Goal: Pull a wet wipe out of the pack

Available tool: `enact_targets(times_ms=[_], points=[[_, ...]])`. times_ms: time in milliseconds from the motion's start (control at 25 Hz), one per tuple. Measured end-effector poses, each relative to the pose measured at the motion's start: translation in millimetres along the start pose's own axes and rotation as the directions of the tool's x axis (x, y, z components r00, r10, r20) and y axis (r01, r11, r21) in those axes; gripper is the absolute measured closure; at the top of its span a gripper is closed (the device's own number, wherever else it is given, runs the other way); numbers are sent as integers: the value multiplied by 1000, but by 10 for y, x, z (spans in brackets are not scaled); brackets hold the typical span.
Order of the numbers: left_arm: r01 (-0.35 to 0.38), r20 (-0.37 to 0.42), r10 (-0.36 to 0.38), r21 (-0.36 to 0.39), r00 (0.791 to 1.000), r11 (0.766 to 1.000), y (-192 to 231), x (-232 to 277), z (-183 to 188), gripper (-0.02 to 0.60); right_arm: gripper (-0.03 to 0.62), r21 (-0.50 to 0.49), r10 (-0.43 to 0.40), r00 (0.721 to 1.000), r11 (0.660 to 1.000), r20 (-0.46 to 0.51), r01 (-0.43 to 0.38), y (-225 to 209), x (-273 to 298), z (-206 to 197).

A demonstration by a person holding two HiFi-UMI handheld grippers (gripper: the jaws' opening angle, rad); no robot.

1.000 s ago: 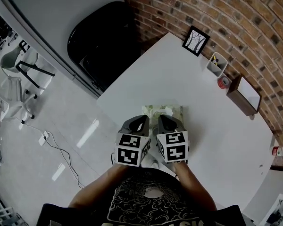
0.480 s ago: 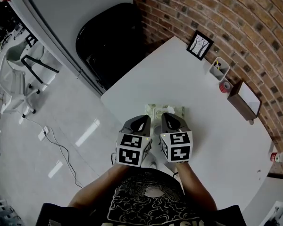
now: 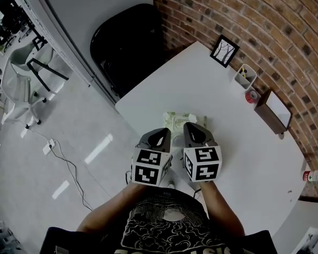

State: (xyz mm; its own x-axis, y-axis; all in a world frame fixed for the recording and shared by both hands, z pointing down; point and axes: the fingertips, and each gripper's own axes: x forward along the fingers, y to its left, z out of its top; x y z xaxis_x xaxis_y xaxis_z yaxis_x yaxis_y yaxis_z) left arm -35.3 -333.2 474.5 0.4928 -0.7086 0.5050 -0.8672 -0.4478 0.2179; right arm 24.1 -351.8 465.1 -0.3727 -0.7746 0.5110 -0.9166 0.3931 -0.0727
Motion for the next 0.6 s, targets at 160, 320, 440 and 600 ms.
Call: enact_targets(times_ms=[160, 320, 440, 600], points=[[-3, 9, 3, 1, 1000, 1000, -52, -92, -8, 569, 577, -11, -3, 1000, 1000, 17, 3, 31, -113, 34], [-7, 23, 7, 1, 1000, 1000, -129, -179, -29, 569, 579, -22, -2, 999, 1000, 35, 3, 68, -246, 43], [-9, 32, 9, 2, 999, 1000, -206, -247, -42, 569, 579, -29, -1, 999, 1000, 46, 2, 83, -349, 33], [-15, 44, 15, 2, 999, 1000, -292, -328, -88, 569, 579, -36, 3, 998, 999, 60, -1, 117, -482, -2]])
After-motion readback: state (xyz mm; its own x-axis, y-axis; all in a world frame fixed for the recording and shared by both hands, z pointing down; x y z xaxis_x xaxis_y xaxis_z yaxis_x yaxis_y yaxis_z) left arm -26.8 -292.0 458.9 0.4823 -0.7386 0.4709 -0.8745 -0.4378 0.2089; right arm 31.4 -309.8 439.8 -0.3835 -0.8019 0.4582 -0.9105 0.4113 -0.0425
